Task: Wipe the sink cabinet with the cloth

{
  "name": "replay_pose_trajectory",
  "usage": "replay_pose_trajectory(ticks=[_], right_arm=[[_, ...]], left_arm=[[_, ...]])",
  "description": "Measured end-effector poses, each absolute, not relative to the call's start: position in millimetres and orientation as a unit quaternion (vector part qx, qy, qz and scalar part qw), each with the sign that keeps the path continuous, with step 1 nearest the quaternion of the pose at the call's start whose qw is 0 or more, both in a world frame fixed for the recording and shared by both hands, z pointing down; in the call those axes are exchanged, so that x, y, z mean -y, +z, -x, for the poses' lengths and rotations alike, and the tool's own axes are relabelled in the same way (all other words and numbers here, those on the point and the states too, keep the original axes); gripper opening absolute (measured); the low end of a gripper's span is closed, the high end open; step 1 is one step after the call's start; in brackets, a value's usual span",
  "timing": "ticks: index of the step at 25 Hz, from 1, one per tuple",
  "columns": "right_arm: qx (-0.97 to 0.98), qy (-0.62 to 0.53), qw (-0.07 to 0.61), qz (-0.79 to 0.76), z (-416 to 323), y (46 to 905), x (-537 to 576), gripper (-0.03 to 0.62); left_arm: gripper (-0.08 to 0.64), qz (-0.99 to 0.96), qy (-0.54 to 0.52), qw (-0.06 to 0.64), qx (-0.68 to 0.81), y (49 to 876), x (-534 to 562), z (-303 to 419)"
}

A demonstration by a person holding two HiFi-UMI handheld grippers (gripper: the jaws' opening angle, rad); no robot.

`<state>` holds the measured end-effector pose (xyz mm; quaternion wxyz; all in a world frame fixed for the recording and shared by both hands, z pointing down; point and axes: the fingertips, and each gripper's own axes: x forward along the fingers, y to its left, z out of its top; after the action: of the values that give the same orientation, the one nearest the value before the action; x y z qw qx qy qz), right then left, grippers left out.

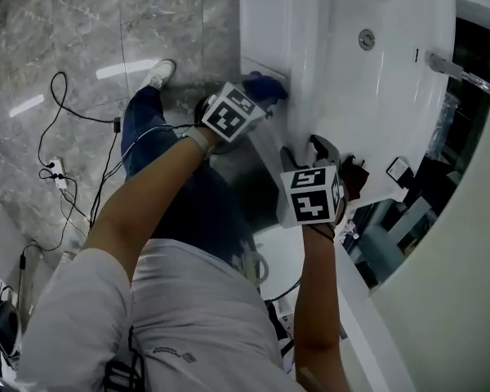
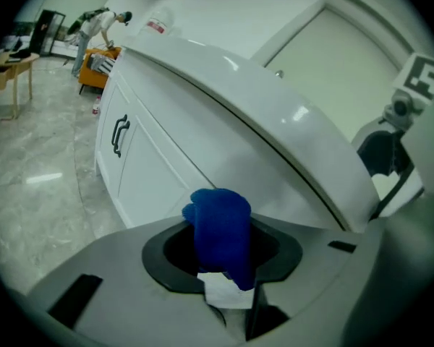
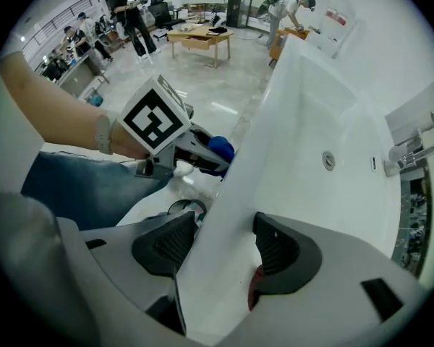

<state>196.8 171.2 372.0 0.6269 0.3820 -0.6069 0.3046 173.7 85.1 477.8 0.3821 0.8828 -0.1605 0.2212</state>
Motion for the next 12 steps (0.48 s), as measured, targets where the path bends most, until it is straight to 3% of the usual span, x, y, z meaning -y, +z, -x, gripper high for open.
replay_pose_trajectory(ticks=[12], right_arm=[[0.595,0.31,0.628,-0.395,-198,375,-166,0.252]], left_arm=[[0.115,-0.857,0.256,0.413,0.173,543,-67,-196]])
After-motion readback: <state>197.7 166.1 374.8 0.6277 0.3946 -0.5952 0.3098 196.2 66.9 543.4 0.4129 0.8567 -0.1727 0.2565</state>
